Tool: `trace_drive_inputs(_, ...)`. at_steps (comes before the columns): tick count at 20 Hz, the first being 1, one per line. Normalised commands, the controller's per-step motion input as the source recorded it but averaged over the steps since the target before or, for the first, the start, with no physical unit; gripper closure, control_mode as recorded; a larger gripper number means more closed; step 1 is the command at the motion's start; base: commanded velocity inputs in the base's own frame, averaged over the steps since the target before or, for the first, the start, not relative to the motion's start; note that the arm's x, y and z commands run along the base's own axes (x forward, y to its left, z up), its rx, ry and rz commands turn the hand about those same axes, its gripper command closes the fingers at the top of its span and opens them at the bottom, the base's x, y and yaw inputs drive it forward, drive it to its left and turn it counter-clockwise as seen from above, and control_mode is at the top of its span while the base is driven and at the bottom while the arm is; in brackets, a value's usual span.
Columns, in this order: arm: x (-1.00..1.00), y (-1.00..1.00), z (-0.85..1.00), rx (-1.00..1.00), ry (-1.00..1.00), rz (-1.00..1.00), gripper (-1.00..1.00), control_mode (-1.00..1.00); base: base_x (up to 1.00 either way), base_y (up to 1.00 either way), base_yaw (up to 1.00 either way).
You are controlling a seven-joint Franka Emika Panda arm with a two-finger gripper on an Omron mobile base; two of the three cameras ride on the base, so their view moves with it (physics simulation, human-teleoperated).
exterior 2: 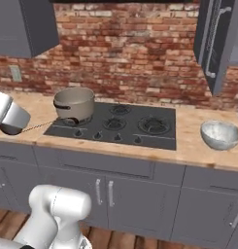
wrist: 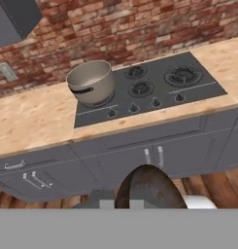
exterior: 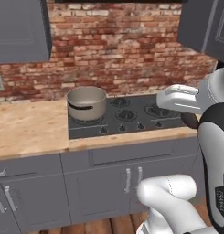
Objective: Open the cabinet and move the ladle to the pot. Then close the cabinet.
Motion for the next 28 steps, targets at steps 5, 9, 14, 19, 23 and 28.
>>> trace_drive_inputs(5,0.00,0.00,0.00,0.00,0.00,0.00,1.00,1.00,0.97,0.35,0.00)
trace_drive_inputs(9,0.00,0.00,0.00,0.00,0.00,0.00,1.00,1.00,0.80,0.28,0.00)
trace_drive_inputs(14,0.00,0.00,0.00,0.00,0.00,0.00,1.00,1.00,0.76,0.46,0.00)
trace_drive_inputs(19,0.00,0.00,0.00,0.00,0.00,0.00,1.00,1.00,0.81,0.53,0.00)
trace_drive_inputs(23,0.00,0.00,0.00,0.00,0.00,0.00,1.00,1.00,0.82,0.45,0.00)
trace_drive_inputs(28,0.71,0.44,-0.15,0.00,0.29,0.00,1.00,-1.00,0.00,0.00,0.00)
